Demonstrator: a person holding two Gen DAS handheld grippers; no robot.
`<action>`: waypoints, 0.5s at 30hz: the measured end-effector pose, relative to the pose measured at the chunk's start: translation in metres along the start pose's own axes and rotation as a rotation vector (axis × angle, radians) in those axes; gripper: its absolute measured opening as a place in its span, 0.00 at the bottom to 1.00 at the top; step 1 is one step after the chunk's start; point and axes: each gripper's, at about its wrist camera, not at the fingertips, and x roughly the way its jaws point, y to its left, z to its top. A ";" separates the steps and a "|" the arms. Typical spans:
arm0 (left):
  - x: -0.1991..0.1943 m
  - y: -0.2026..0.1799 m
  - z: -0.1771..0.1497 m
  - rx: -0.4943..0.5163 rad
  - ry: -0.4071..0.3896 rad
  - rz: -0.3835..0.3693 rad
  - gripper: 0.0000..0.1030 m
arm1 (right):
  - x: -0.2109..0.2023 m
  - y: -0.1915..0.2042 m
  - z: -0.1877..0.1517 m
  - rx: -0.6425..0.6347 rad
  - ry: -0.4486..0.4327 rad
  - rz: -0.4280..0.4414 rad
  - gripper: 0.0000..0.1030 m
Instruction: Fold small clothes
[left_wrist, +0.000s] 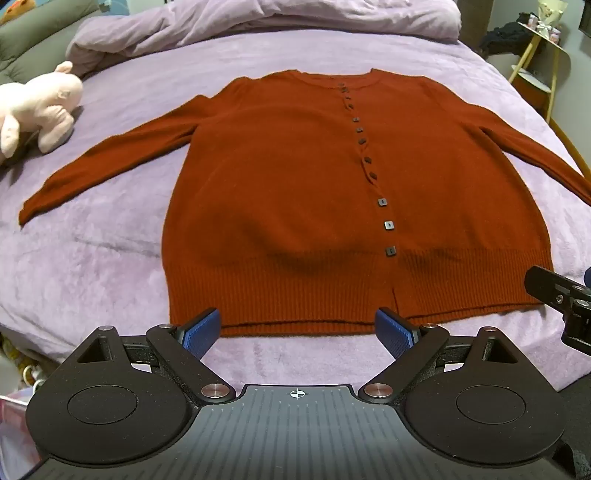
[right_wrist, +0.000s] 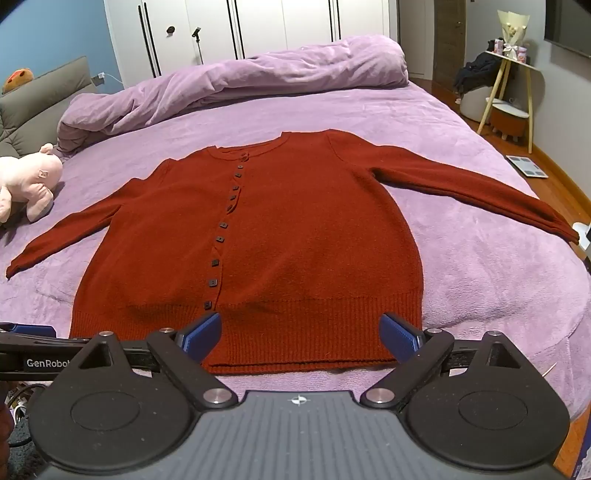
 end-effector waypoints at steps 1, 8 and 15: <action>0.000 0.000 0.000 0.000 0.001 0.000 0.91 | -0.001 -0.001 -0.001 0.000 0.000 0.001 0.90; -0.001 -0.001 -0.001 0.001 -0.004 0.000 0.91 | -0.001 -0.001 -0.001 0.000 -0.001 0.002 0.90; 0.000 0.000 0.000 0.000 0.004 -0.001 0.91 | -0.003 -0.001 0.000 0.002 -0.001 0.002 0.90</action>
